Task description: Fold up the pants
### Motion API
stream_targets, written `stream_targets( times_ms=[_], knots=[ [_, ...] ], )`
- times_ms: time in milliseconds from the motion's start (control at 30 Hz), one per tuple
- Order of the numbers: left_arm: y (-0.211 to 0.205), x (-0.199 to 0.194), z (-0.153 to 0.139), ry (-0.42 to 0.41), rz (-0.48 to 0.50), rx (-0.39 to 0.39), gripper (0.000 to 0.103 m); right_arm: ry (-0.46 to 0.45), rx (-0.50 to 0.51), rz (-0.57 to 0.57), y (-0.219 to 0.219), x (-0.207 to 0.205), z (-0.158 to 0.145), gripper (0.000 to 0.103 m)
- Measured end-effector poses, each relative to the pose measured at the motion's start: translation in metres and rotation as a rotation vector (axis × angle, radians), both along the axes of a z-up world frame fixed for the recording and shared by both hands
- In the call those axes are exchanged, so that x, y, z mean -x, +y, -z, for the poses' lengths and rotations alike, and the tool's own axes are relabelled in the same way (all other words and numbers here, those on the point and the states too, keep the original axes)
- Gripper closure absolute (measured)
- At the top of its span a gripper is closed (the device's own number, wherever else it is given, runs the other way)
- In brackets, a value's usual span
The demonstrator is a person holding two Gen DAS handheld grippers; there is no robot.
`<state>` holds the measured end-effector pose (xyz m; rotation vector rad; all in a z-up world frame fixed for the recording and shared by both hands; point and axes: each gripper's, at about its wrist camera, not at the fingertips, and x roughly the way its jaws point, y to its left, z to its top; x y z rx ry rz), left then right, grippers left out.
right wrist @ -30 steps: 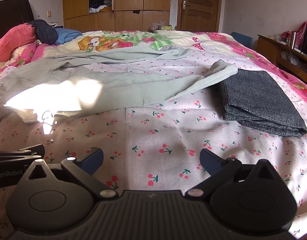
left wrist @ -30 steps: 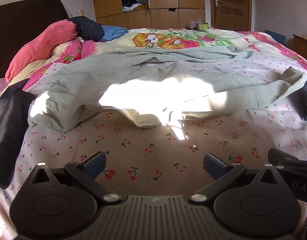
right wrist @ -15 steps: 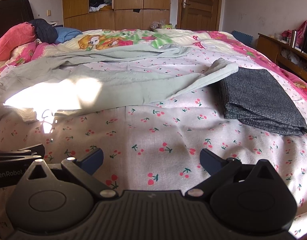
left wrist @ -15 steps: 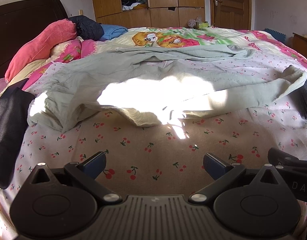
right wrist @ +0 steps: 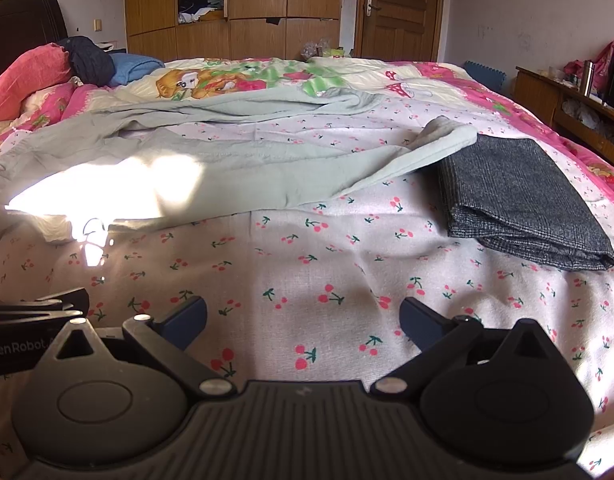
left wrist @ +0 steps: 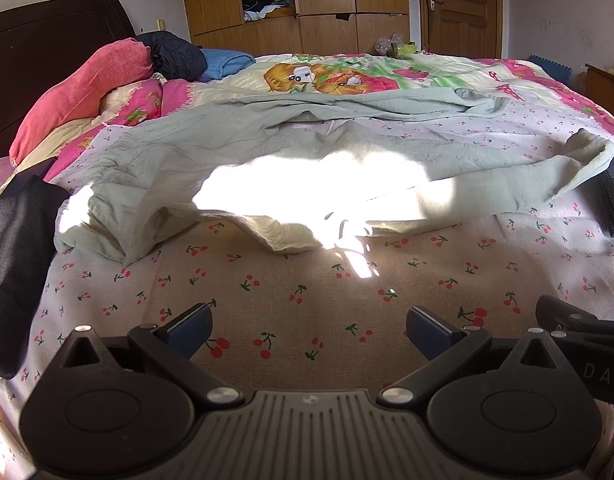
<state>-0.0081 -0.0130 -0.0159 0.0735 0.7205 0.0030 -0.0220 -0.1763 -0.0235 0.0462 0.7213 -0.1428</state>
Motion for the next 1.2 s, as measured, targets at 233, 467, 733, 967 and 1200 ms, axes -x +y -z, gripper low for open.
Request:
stream_targets(
  times_ms=[233,467,733,967,1200],
  knots=[
    [0.000,0.000,0.000,0.000,0.000,-0.001,0.000,0.000,0.001,0.000,0.000,0.000,0.000,0.001],
    [0.000,0.000,0.000,0.001,-0.001,-0.001,0.000,0.000,0.001,0.000,0.000,0.000,0.000,0.001],
    [0.003,-0.002,-0.001,-0.003,-0.002,0.018,0.000,-0.009,0.002,-0.007,0.002,-0.001,-0.003,0.001],
    [0.045,-0.017,-0.024,-0.033,-0.009,0.118,0.000,-0.081,0.030,-0.154,0.024,-0.025,-0.030,0.001],
    [0.125,-0.049,-0.035,-0.109,-0.061,-0.033,0.000,-0.115,0.044,-0.400,0.091,-0.072,-0.039,0.002]
  ],
)
